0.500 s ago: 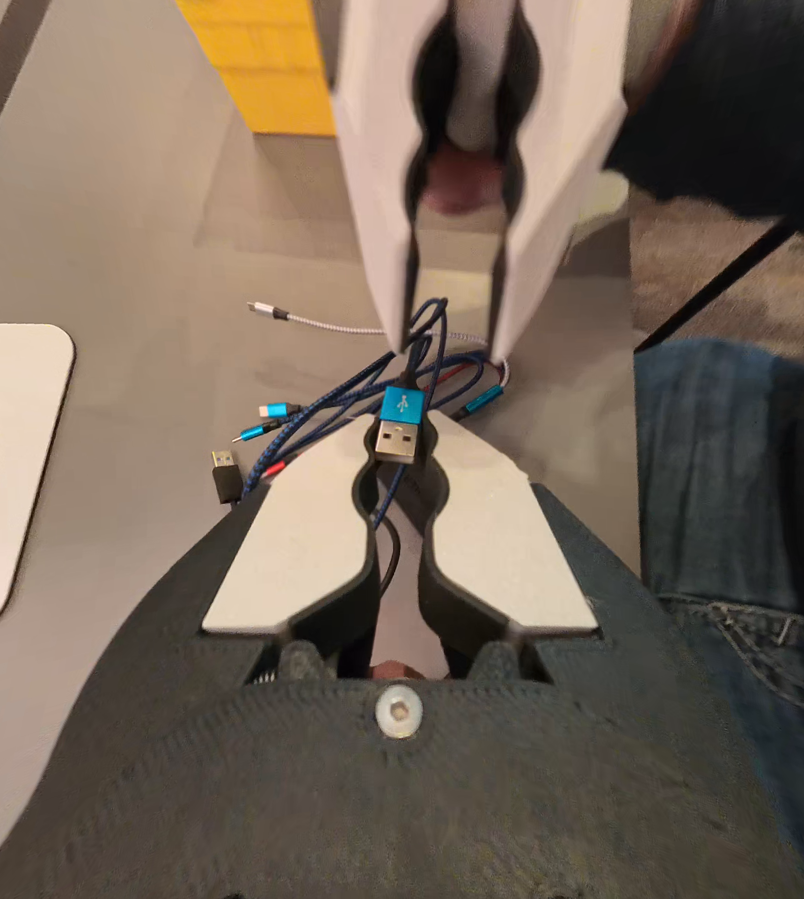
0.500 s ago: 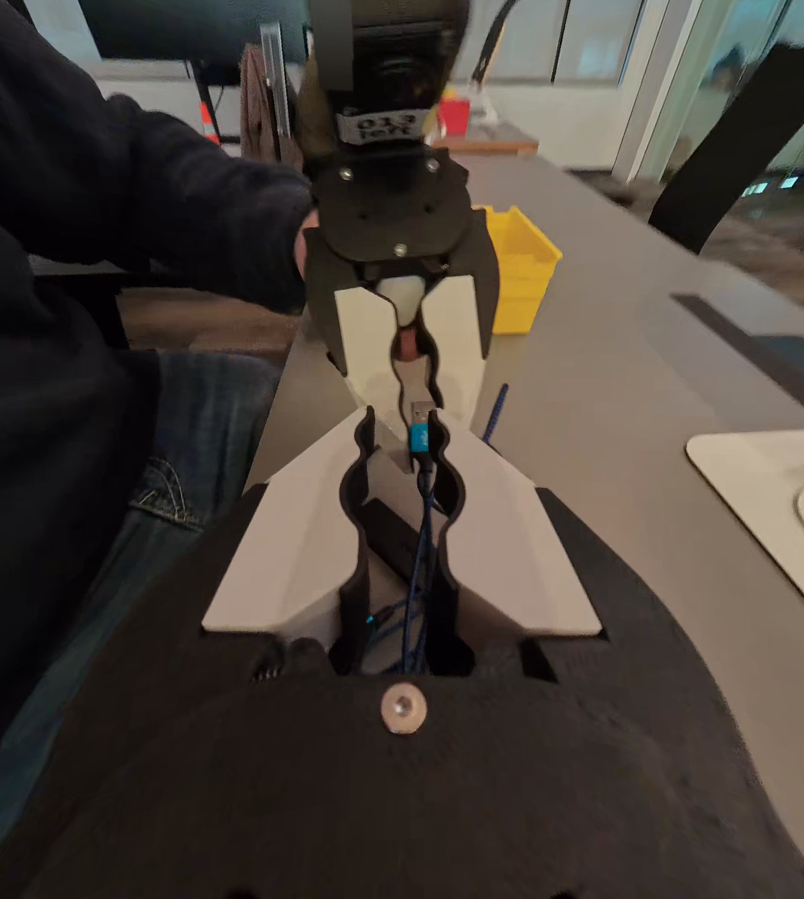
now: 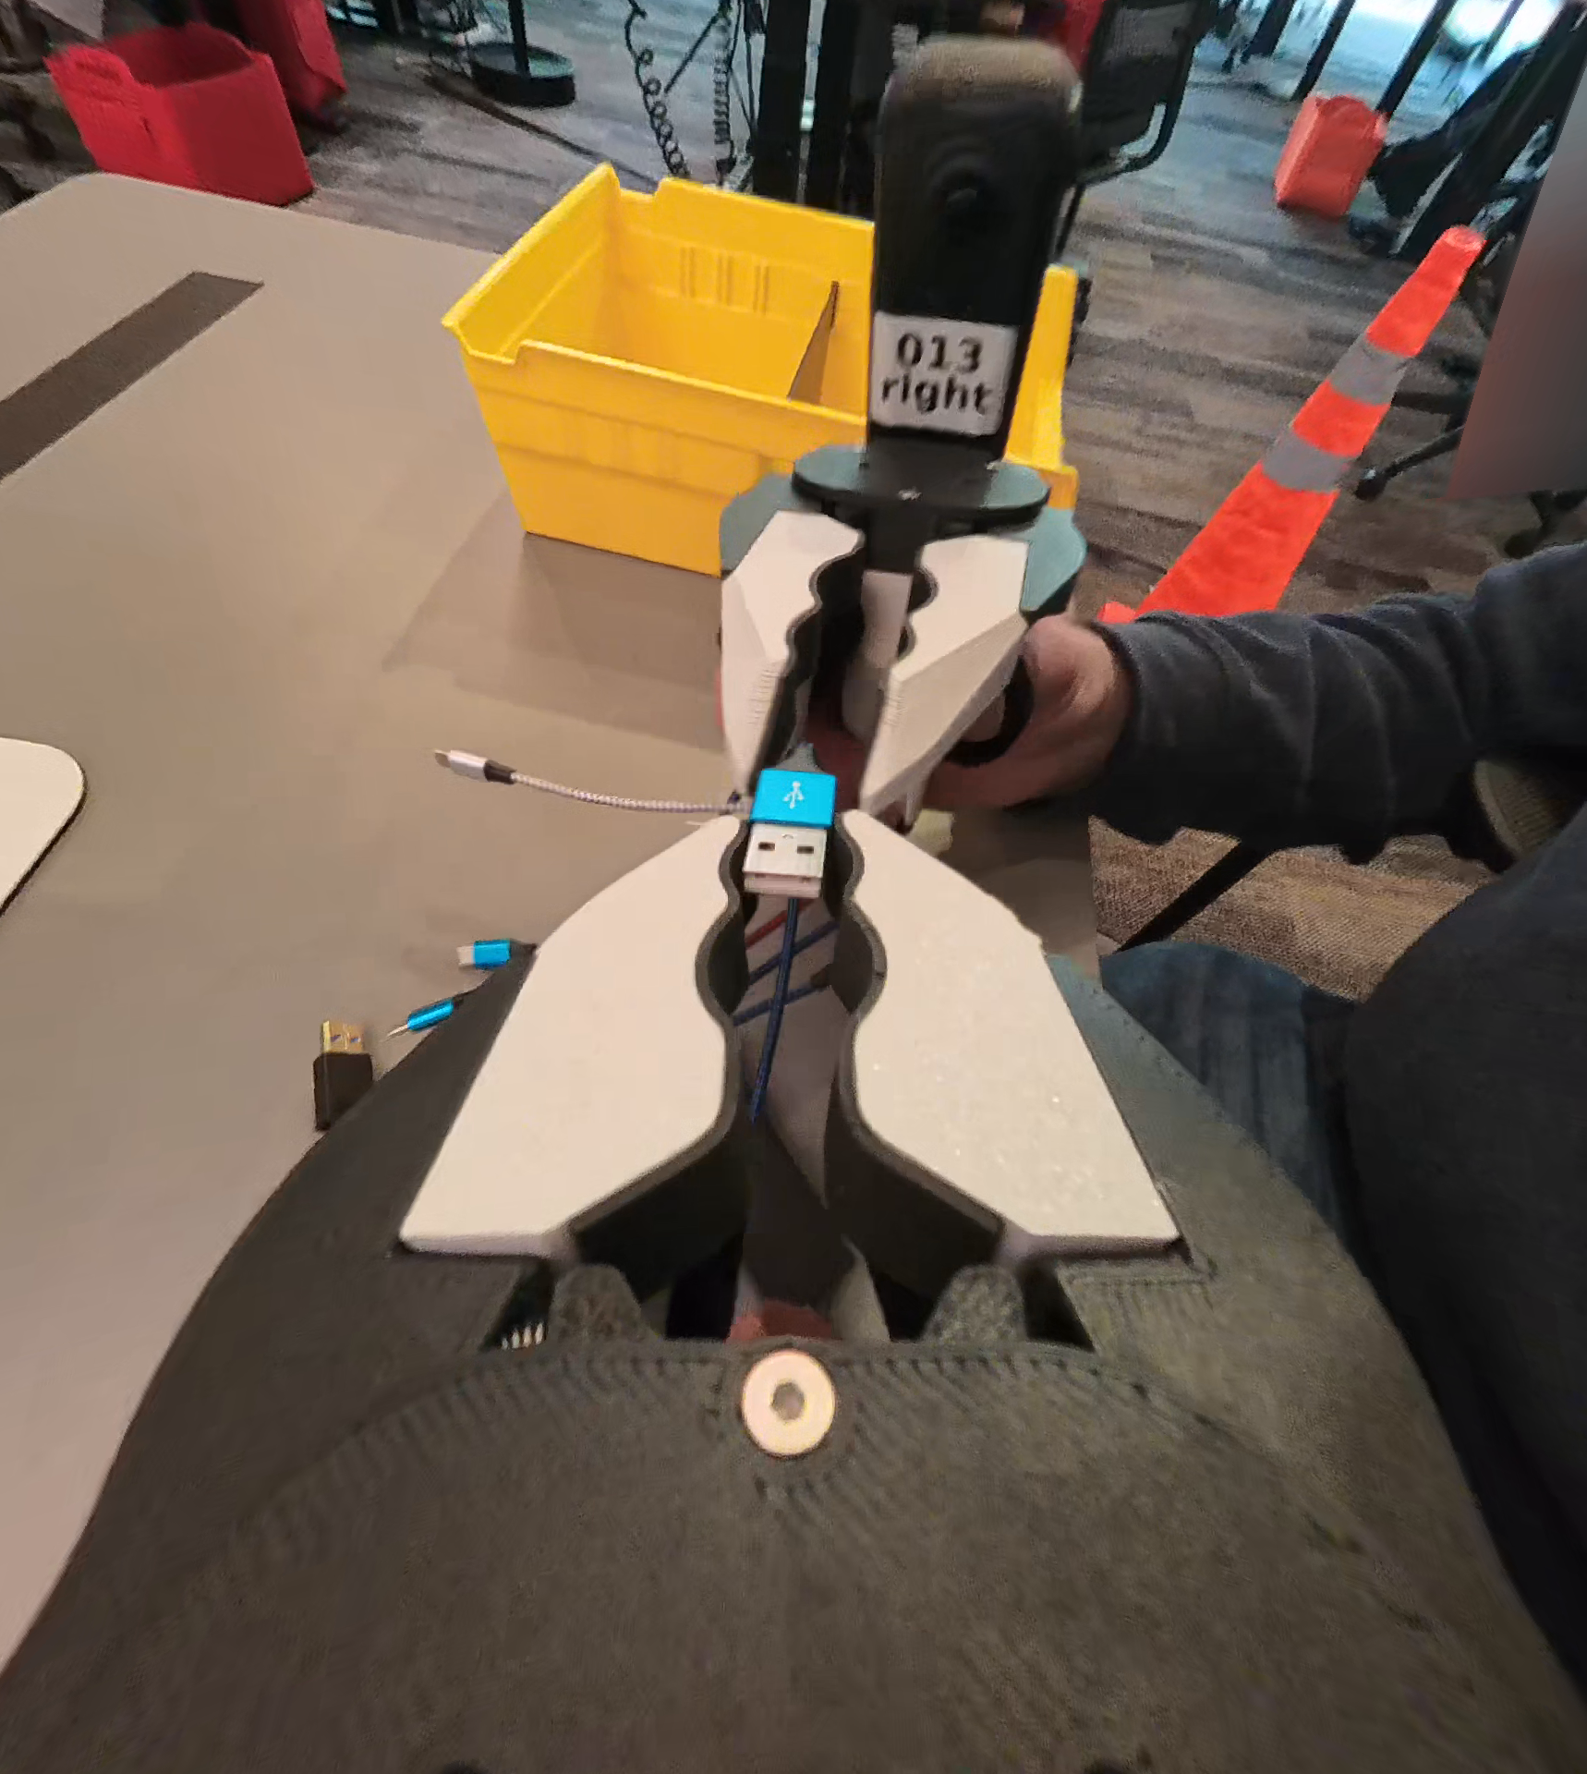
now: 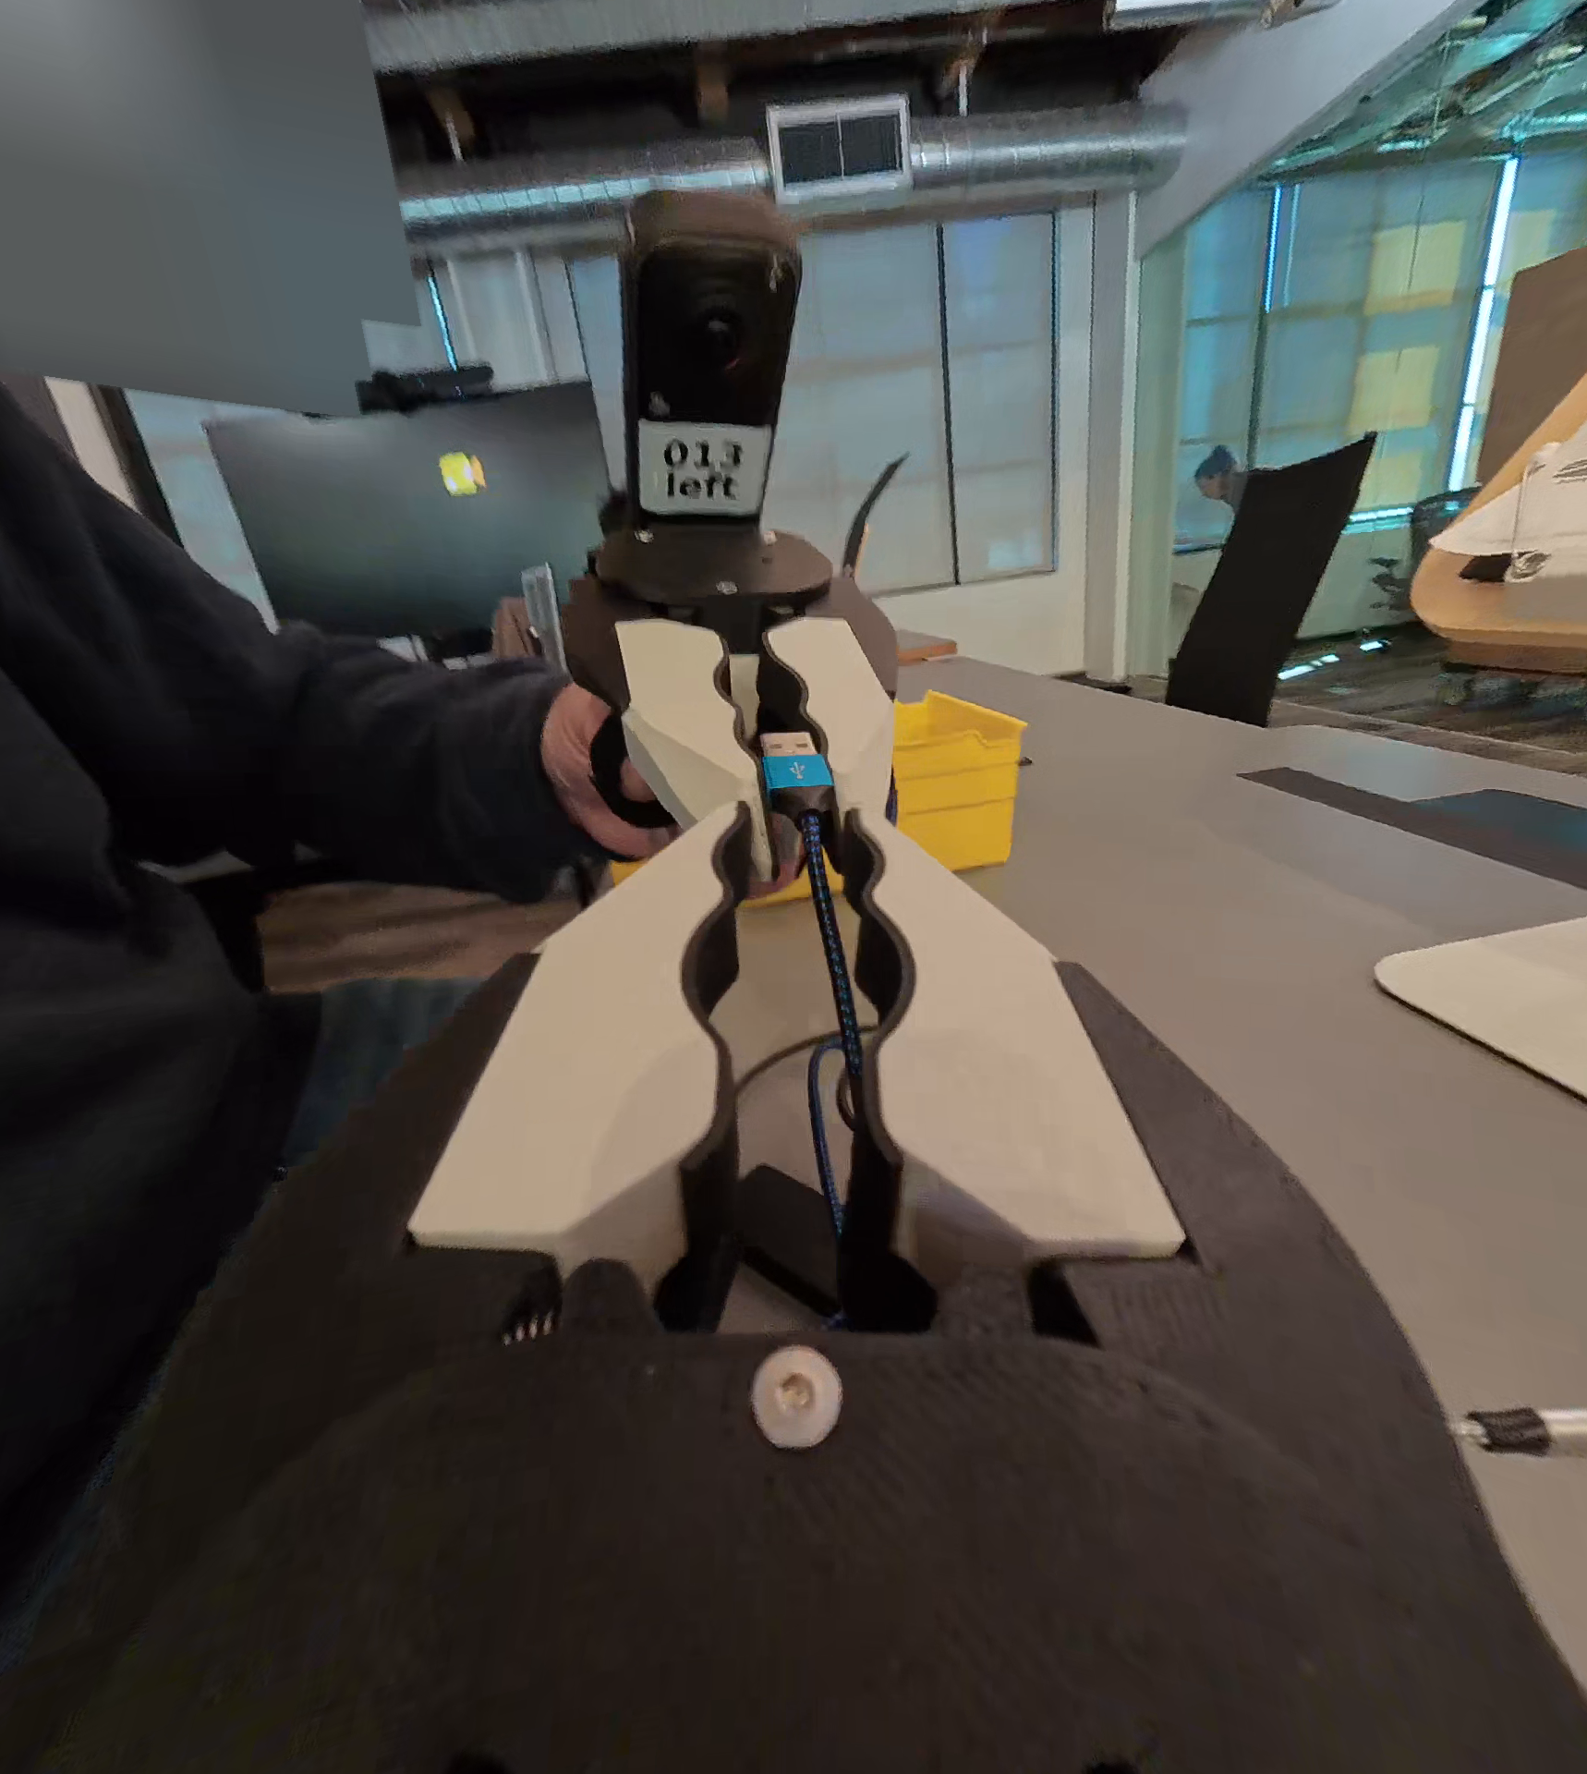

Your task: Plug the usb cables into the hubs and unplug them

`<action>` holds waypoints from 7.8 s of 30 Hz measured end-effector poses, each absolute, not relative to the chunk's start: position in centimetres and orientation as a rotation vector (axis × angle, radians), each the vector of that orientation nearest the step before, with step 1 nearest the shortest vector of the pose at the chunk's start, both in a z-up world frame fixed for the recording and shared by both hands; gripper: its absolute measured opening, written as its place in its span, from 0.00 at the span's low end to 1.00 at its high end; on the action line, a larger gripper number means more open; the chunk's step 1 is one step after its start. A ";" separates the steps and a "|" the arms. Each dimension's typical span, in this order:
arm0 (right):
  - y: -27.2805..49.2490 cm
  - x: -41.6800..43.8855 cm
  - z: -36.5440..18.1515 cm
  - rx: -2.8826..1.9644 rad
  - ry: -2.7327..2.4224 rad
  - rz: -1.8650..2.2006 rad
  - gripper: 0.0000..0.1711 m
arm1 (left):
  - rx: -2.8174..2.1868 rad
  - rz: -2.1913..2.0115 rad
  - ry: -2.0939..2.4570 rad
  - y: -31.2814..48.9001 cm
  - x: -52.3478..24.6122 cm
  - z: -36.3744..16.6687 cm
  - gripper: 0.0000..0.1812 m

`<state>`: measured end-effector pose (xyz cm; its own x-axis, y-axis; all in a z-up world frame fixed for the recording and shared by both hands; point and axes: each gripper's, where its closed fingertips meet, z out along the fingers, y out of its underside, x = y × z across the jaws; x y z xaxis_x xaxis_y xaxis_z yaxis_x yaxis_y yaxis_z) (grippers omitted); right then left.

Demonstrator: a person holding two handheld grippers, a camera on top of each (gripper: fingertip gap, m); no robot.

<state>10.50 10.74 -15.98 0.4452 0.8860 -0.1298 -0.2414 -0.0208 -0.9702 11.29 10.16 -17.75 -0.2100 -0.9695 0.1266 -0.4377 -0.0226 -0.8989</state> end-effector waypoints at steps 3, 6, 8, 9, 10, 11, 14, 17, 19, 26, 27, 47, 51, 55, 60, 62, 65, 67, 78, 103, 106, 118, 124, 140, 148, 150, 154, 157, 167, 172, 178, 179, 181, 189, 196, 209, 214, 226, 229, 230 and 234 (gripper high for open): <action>10.5 10.6 -15.5 -1.233 -0.619 1.071 0.05 | -1.463 -1.255 1.663 9.8 11.5 -17.4 0.07; 10.5 10.7 -15.3 -1.212 -0.604 1.095 0.05 | -1.462 -1.280 1.642 9.8 11.6 -17.2 0.07; 10.4 10.7 -15.3 -1.211 -0.607 1.099 0.04 | -1.454 -1.290 1.643 9.7 11.5 -17.2 0.07; 10.4 10.7 -15.4 -1.210 -0.609 1.106 0.03 | -1.452 -1.296 1.643 9.7 11.5 -17.2 0.07; 10.3 10.8 -15.3 -1.203 -0.607 1.120 0.03 | -1.450 -1.303 1.638 9.6 11.5 -17.1 0.07; 10.3 10.8 -15.2 -1.197 -0.604 1.121 0.03 | -1.446 -1.308 1.630 9.6 11.6 -17.0 0.07; 10.2 10.8 -14.9 -1.188 -0.599 1.141 0.03 | -1.438 -1.322 1.628 9.5 11.6 -16.7 0.07; 10.1 10.8 -15.0 -1.205 -0.621 1.139 0.02 | -1.432 -1.327 1.637 9.5 11.5 -16.7 0.07; 10.1 10.8 -15.1 -1.218 -0.643 1.127 0.02 | -1.441 -1.341 1.641 9.5 11.5 -16.7 0.07; 10.0 10.8 -15.3 -1.251 -0.691 1.094 0.02 | -1.413 -1.255 1.663 10.2 11.1 -16.4 0.17; 10.0 10.9 -15.4 -1.257 -0.694 1.087 0.02 | -1.402 -1.248 1.653 10.4 10.9 -16.0 0.17; 10.2 10.8 -14.3 -1.184 -0.609 1.012 0.03 | -1.386 -1.419 1.454 9.9 10.4 -14.8 0.07; 10.1 10.7 -14.1 -1.167 -0.620 0.985 0.03 | -1.383 -1.452 1.441 9.7 10.4 -14.7 0.07; 9.8 10.7 -14.0 -1.147 -0.630 1.004 0.03 | -1.377 -1.476 1.443 9.5 10.4 -14.6 0.07; 9.7 10.8 -13.7 -1.113 -0.600 1.050 0.03 | -1.373 -1.513 1.432 9.3 10.4 -14.3 0.07; 9.7 10.8 -13.7 -1.113 -0.594 1.058 0.05 | -1.371 -1.525 1.430 9.2 10.4 -14.3 0.07; 9.7 10.8 -13.8 -1.116 -0.591 1.080 0.05 | -1.368 -1.529 1.427 9.2 10.4 -14.4 0.07; 9.6 10.8 -13.8 -1.109 -0.593 1.081 0.05 | -1.367 -1.539 1.430 9.1 10.4 -14.4 0.07; 9.3 10.8 -13.9 -1.093 -0.610 1.089 0.02 | -1.376 -1.558 1.435 9.0 10.3 -14.8 0.07; 9.9 10.7 -15.4 -1.203 -0.672 1.067 0.01 | -1.406 -1.332 1.583 10.2 9.3 -15.3 0.12; 10.2 11.2 -15.5 -1.221 -0.669 1.029 0.02 | -1.429 -1.220 1.640 10.4 8.6 -15.9 0.18; 13.0 16.7 -16.1 -1.300 -0.464 0.845 0.02 | -1.325 -0.700 2.264 7.7 5.1 -24.5 0.39; 15.4 19.9 -14.8 -1.300 -0.364 0.750 0.02 | -1.235 -0.641 2.425 7.2 5.8 -26.4 0.41; 16.9 22.5 -15.4 -1.311 -0.301 0.681 0.02 | -0.912 -0.334 2.754 10.1 9.1 -32.4 0.65; 17.1 22.5 -15.9 -1.321 -0.297 0.688 0.02 | -0.845 -0.349 2.862 10.7 8.8 -33.6 0.76; 17.2 22.4 -16.0 -1.324 -0.300 0.691 0.02 | -0.816 -0.336 2.929 10.6 8.2 -34.1 0.81; 17.1 22.4 -16.0 -1.323 -0.302 0.697 0.02 | -0.747 -0.325 2.977 10.6 7.7 -34.3 0.81; 17.1 22.3 -16.0 -1.320 -0.305 0.703 0.02 | -0.748 -0.346 2.971 10.5 7.6 -34.2 0.79; 16.9 21.5 -16.2 -1.331 -0.350 0.703 0.02 | -1.050 -0.495 2.823 10.1 7.3 -33.0 0.65; 17.0 21.1 -16.6 -1.353 -0.377 0.688 0.02 | -1.243 -0.658 2.664 10.6 6.8 -29.9 0.65; 16.9 19.2 -17.3 -1.393 -0.473 0.663 0.02 | -1.387 -0.694 2.502 12.6 5.8 -27.0 0.65; 16.9 18.9 -17.4 -1.397 -0.488 0.662 0.02 | -1.403 -0.689 2.484 12.9 5.6 -26.7 0.65; 16.7 18.2 -17.6 -1.405 -0.523 0.659 0.02 | -1.431 -0.679 2.449 13.6 5.3 -26.1 0.65; 16.1 15.2 -18.4 -1.419 -0.641 0.677 0.02 | -1.507 -0.609 2.385 15.6 4.7 -24.1 0.65; 15.6 13.9 -18.3 -1.406 -0.675 0.706 0.02 | -1.520 -0.573 2.385 15.9 5.6 -22.4 0.65; 14.7 12.6 -18.2 -1.380 -0.739 0.745 0.02 | -1.522 -0.664 2.437 15.6 6.9 -21.3 0.64; 14.4 11.6 -18.6 -1.389 -0.781 0.751 0.02 | -1.527 -0.624 2.484 15.4 7.0 -22.0 0.64; 14.4 10.5 -19.6 -1.423 -0.837 0.726 0.02 | -1.565 -0.534 2.535 15.6 7.4 -22.7 0.64; 14.4 10.4 -19.9 -1.438 -0.851 0.707 0.02 | -1.573 -0.509 2.556 15.6 7.3 -22.9 0.64; 14.4 10.3 -19.9 -1.441 -0.855 0.705 0.02 | -1.572 -0.498 2.566 15.6 7.2 -23.0 0.64; 14.4 10.2 -20.2 -1.453 -0.871 0.690 0.02 | -1.584 -0.467 2.588 15.6 7.1 -23.3 0.64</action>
